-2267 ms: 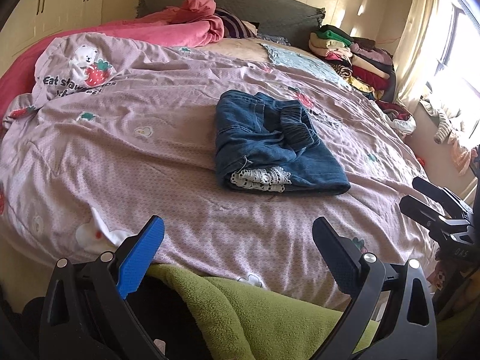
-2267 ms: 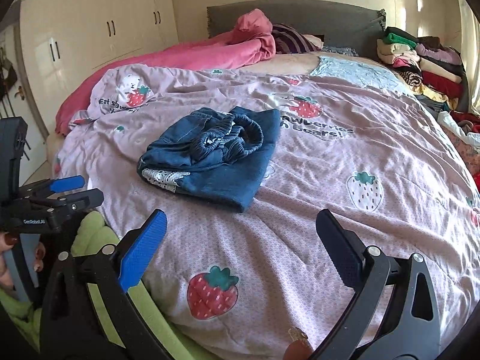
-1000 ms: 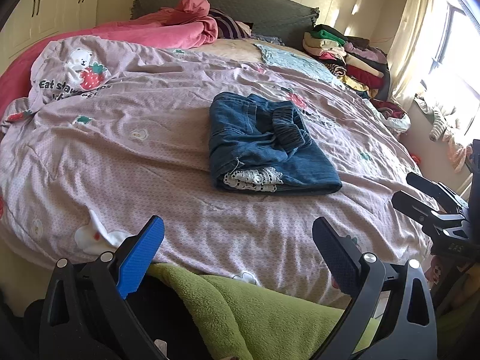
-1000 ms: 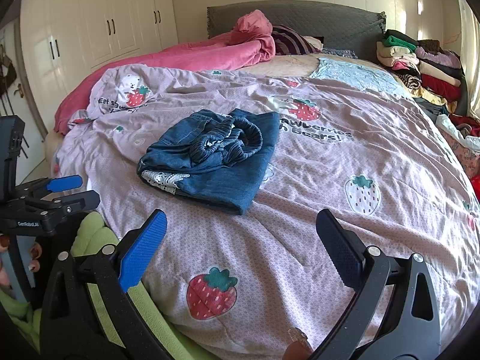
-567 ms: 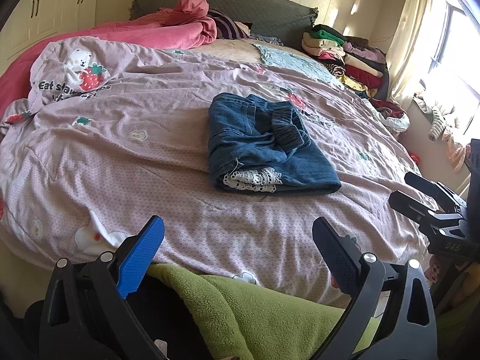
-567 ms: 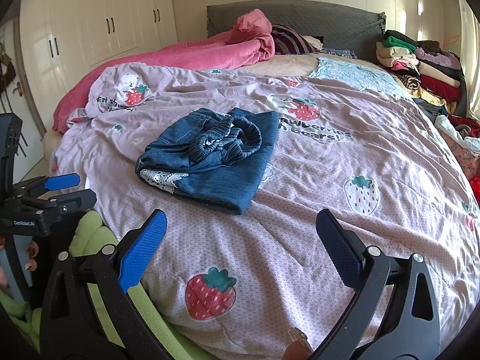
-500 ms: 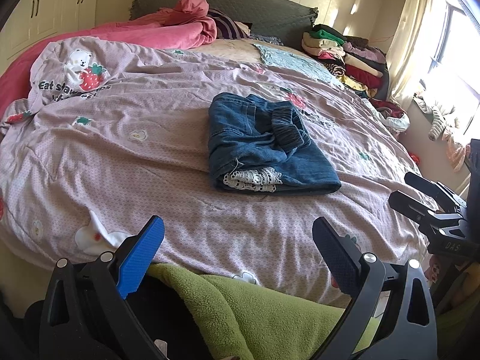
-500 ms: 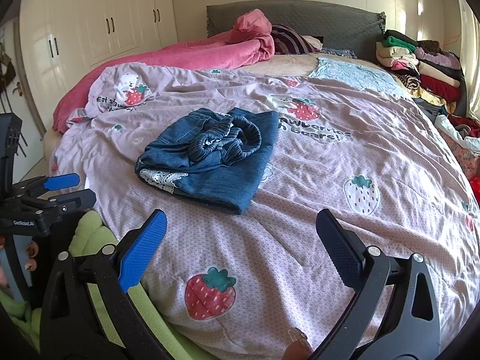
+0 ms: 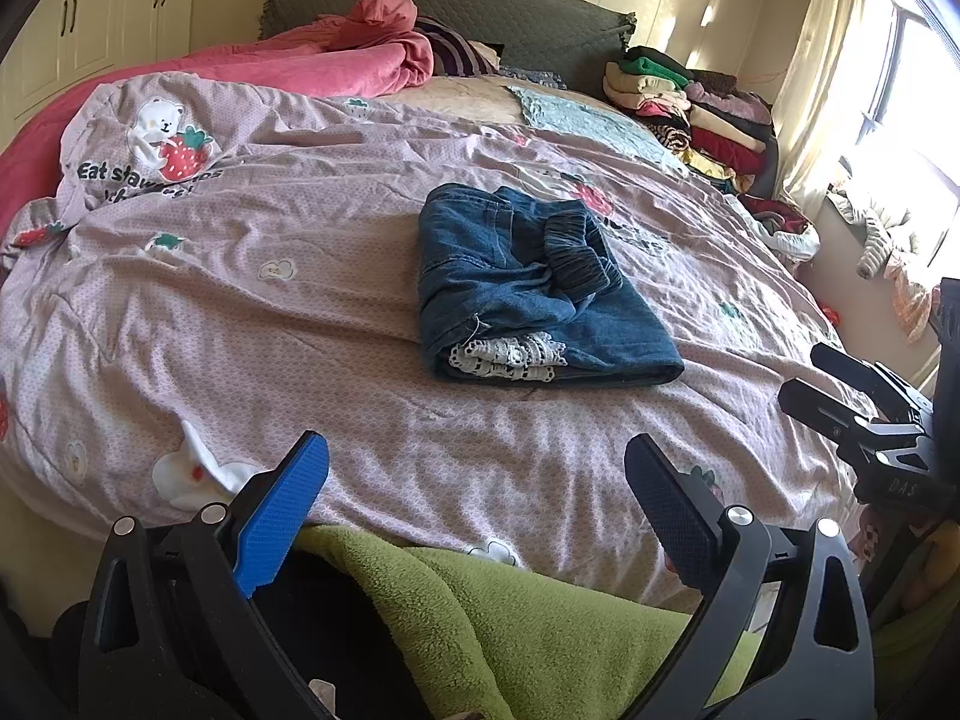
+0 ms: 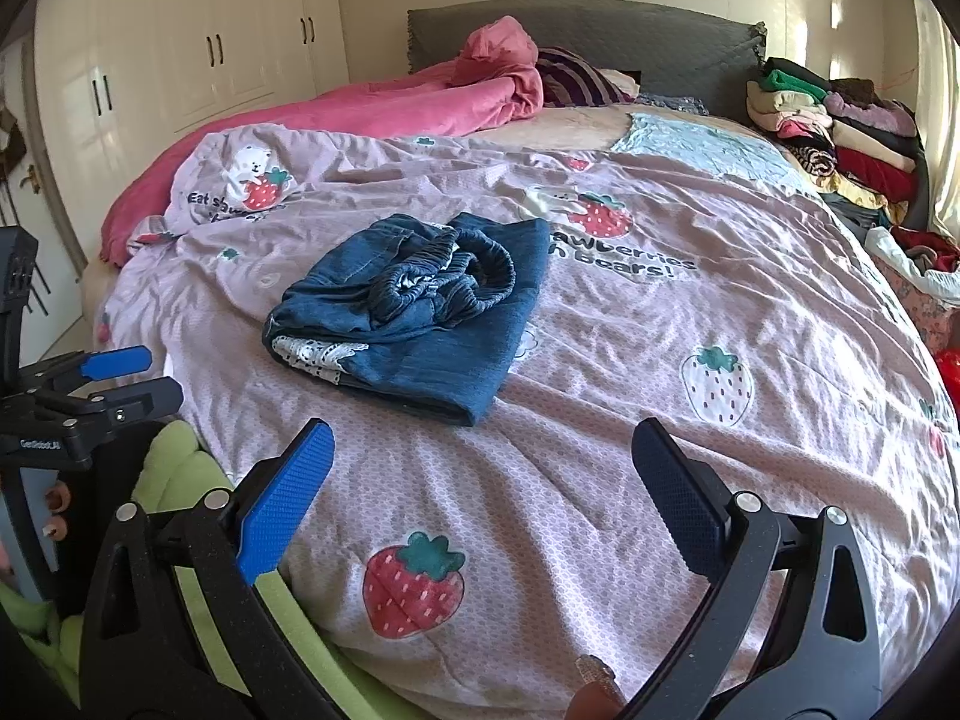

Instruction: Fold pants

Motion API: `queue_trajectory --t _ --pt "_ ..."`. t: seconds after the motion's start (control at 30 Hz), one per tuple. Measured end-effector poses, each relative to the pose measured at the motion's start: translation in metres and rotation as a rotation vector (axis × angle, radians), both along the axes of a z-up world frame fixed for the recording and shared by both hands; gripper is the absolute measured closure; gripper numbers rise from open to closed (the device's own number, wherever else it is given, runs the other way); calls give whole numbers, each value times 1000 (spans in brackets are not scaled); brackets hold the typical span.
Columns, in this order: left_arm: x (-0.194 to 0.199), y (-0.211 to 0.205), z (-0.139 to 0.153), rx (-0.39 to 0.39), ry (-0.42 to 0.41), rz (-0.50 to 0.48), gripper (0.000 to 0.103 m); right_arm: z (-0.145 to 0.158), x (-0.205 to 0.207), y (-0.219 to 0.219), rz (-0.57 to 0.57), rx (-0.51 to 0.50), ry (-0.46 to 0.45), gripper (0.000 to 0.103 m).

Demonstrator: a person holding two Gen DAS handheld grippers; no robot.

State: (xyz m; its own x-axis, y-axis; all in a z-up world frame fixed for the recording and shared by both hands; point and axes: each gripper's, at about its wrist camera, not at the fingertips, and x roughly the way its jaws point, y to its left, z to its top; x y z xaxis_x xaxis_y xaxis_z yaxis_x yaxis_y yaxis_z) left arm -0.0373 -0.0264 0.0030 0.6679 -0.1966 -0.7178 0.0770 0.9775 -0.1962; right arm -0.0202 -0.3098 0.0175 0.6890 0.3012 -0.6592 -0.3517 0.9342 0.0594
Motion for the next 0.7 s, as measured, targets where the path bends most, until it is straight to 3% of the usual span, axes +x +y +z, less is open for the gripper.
queue_trajectory --t 0.3,0.43,0.57,0.7 --pt "4 7 -5 10 15 2 4 -4 4 -9 -39 -18 2 9" --pt "13 25 -13 27 42 62 4 -10 13 -31 -96 -21 17 9" --pt "27 56 -10 18 22 126 4 -19 31 -73 -205 -22 37 9" --pt "74 105 -18 67 65 239 4 -26 63 -141 -352 -39 56 9"
